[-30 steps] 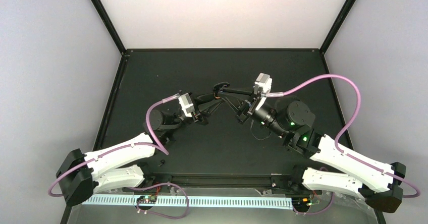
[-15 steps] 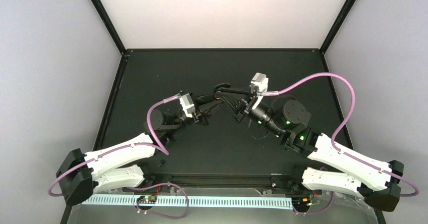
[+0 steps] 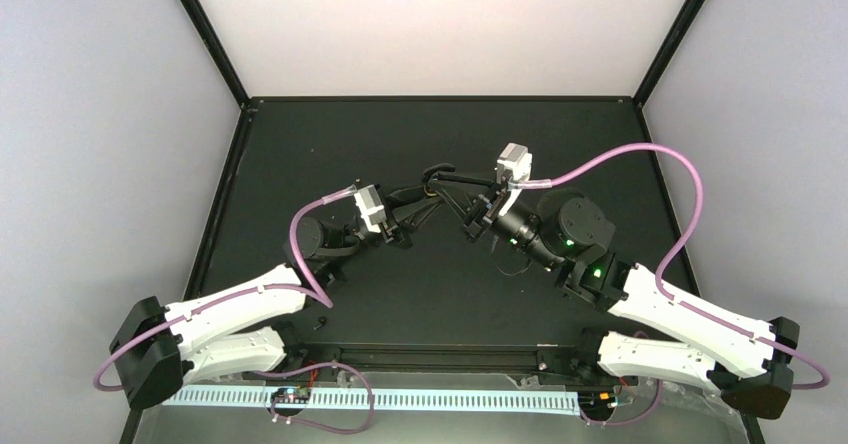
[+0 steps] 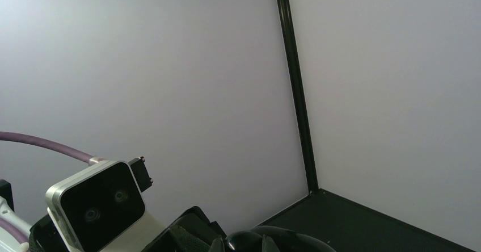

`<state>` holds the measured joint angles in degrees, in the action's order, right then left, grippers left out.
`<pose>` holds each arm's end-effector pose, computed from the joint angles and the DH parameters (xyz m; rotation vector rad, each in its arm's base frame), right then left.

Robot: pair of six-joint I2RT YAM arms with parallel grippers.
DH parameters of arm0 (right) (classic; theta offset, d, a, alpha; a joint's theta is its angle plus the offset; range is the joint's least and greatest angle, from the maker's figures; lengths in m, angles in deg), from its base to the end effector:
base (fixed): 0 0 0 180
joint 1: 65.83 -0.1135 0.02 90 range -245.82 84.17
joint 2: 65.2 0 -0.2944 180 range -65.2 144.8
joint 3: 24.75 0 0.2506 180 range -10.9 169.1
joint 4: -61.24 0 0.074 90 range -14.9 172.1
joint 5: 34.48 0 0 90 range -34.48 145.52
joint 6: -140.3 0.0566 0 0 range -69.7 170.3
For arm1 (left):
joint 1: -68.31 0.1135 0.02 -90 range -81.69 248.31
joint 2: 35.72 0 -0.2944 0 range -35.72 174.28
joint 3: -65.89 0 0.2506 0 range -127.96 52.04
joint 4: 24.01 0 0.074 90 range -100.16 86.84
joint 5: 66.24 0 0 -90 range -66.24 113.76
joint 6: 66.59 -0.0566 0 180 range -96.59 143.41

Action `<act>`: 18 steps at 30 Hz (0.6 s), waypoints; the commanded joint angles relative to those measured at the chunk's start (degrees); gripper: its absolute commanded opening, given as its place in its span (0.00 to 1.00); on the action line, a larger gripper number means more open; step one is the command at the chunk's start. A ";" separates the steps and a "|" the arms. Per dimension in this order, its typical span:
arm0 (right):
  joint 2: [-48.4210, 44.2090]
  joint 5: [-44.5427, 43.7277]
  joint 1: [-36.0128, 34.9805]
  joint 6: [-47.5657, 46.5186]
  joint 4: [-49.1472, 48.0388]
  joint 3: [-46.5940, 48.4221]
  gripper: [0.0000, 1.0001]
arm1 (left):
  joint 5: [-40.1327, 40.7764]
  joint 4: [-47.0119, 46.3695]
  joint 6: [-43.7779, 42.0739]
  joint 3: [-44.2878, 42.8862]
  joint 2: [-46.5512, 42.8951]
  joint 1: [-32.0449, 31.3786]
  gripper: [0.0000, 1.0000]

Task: Insert the wireless bluetooth earbuds into the charging case
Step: Place the earbud in the charging case.

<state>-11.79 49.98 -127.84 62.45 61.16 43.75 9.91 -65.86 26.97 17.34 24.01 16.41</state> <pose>0.1044 0.1849 0.4492 -0.5019 1.2867 1.0332 0.1302 -0.1881 0.3850 0.6520 0.8906 -0.9979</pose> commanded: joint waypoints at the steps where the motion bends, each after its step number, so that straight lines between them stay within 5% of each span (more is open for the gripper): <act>1: -0.65 -1.51 -0.46 0.43 0.29 0.36 0.01 | 1.27 -2.54 0.40 -0.89 -1.63 -0.49 0.02; 18: 0.36 1.40 -0.47 2.41 0.84 1.00 0.01 | 1.17 -2.33 0.51 -1.07 -1.39 -0.48 0.02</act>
<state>-11.86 50.06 -127.84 63.54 61.34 43.82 10.33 -65.86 27.01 17.36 23.37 16.14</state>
